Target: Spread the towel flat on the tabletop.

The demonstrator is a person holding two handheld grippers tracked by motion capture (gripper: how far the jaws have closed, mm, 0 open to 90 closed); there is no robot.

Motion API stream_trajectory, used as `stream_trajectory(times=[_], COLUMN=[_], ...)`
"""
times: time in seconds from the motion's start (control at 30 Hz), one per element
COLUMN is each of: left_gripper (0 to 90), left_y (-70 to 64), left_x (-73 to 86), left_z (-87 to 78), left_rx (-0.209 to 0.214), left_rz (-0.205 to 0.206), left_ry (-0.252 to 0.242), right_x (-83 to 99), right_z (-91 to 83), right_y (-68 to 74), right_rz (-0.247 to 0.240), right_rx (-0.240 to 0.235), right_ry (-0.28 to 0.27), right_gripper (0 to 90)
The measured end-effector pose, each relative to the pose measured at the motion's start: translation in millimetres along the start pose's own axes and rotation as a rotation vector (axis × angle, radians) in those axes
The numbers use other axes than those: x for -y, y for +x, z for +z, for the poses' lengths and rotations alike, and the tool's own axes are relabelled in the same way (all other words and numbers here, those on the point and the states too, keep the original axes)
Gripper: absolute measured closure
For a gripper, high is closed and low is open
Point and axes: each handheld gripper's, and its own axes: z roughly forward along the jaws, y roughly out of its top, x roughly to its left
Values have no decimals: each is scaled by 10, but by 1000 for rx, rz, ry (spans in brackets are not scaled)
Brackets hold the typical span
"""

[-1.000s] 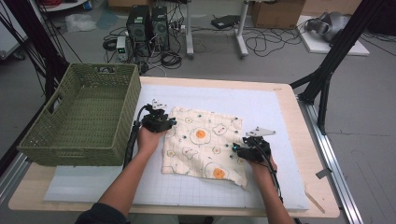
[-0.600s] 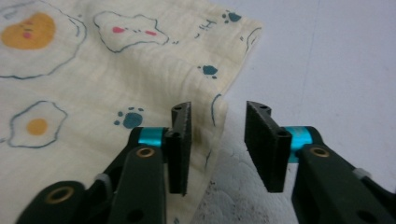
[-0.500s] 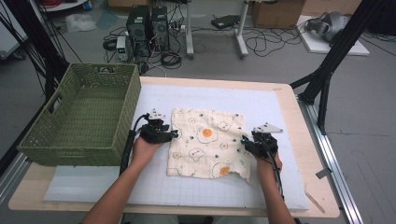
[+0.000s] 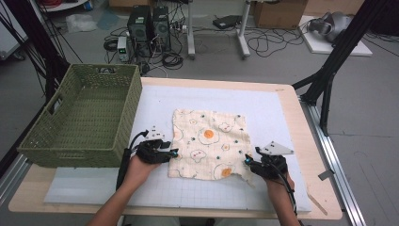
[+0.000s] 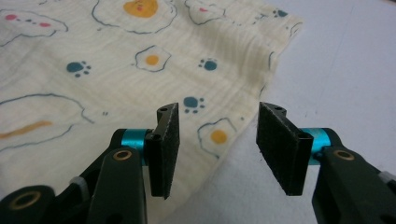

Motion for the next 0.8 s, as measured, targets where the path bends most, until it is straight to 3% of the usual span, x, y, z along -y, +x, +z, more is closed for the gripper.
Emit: stream_trajectory(times=[0.13, 0.2, 0.27, 0.3, 0.37, 0.43, 0.53, 0.63, 0.8], left_gripper=[527, 530, 548, 598, 812, 860, 865, 866, 865], left_y=[-55, -73, -115, -138, -164, -177, -133, -77, -68], left_x=[74, 73, 76, 80, 87, 96, 130, 174, 179], left_z=[9, 10, 14, 10, -5, -28, -106, -203, -335], left_rx=[-7, -15, -52, -65, -39, -54, -65, -47, -41], left_rz=[10, 23, 53, 75, 101, 121, 112, 94, 97], left_ry=[1, 6, 10, 12, 15, 21, 27, 18, 6], right_x=[44, 58, 71, 74, 86, 103, 115, 100, 99], right_z=[8, 25, 40, 51, 76, 94, 71, 32, -56], right_y=[41, 57, 84, 100, 125, 132, 130, 160, 224], right_rz=[5, 31, 38, 32, 23, 37, 53, 29, -31], right_rx=[-24, -49, -57, -61, -69, -83, -115, -132, -150], right_ry=[8, 9, 18, 27, 45, 59, 62, 86, 105], right_gripper=[469, 453, 460, 470, 502, 526, 695, 871, 895])
